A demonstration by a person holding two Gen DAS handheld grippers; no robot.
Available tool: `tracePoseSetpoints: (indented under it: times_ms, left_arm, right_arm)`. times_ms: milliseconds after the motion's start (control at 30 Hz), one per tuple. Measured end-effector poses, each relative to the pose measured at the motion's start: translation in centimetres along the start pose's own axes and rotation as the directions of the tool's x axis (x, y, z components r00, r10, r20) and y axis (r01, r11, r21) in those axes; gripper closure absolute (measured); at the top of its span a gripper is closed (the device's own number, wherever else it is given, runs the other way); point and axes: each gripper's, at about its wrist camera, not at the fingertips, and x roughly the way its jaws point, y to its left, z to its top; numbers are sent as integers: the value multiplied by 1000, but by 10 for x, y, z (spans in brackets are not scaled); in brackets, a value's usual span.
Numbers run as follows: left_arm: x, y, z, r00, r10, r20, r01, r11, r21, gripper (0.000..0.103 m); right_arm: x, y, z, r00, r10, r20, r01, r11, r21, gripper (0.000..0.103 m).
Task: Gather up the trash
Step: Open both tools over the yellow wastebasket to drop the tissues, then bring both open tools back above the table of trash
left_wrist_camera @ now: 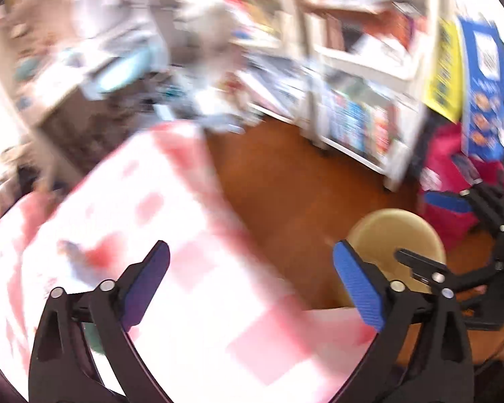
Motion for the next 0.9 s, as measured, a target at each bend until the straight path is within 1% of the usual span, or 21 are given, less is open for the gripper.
tracePoseSetpoints:
  times_ms: [100,133,200,267,333,400,500,567,600,633,667,733,833,900]
  left_arm:
    - [-26,55,-16,996,87,21,-85,992,-93,7]
    - [-33,74,-23,995,102,18,-99,987,-126,7]
    - [-44,106,-37,992,125,20,-119,975,-190,7]
    - [-53,142,-53,989,146,29,-134,958,-252,7]
    - [-58,171,-71,986,166,15,-153,939,-309,7]
    - [-65,200,-85,983,184,10,-169,922,-349,7]
    - [-74,232,-110,971,238,27,-209,895,-394,7]
    - [-74,250,-126,965,262,-4,-240,875,-421,7]
    - [-76,260,-132,966,256,-11,-235,868,-438,7]
    - [-80,267,-138,967,253,-5,-228,861,-455,7]
    - [-84,273,-144,966,258,3,-227,853,-470,7]
    - [-87,282,-151,963,268,13,-228,843,-487,7]
    - [-91,293,-154,970,244,14,-204,840,-503,7]
    - [-91,297,-155,974,227,16,-187,836,-516,7]
  right_arm:
    - [-9,49,37,999,36,40,-30,988,-149,24]
    - [-13,66,49,998,47,51,-36,979,-199,22]
    - [-19,96,70,995,76,58,-58,962,-265,16]
    - [-24,128,88,993,96,64,-69,940,-334,15]
    - [-26,152,98,992,115,58,-87,927,-364,12]
    - [-25,174,107,989,139,56,-109,921,-374,11]
    - [-12,202,110,985,168,41,-144,929,-342,10]
    - [-1,216,105,984,173,32,-155,939,-308,10]
    - [6,223,102,984,179,4,-170,937,-304,10]
    - [13,232,102,986,165,-22,-164,934,-317,10]
    - [15,240,102,989,148,-25,-148,933,-328,10]
    - [21,248,103,988,151,-36,-154,931,-330,10]
    - [27,251,103,991,130,-37,-135,933,-333,10]
    - [28,250,104,991,131,-32,-134,938,-319,10]
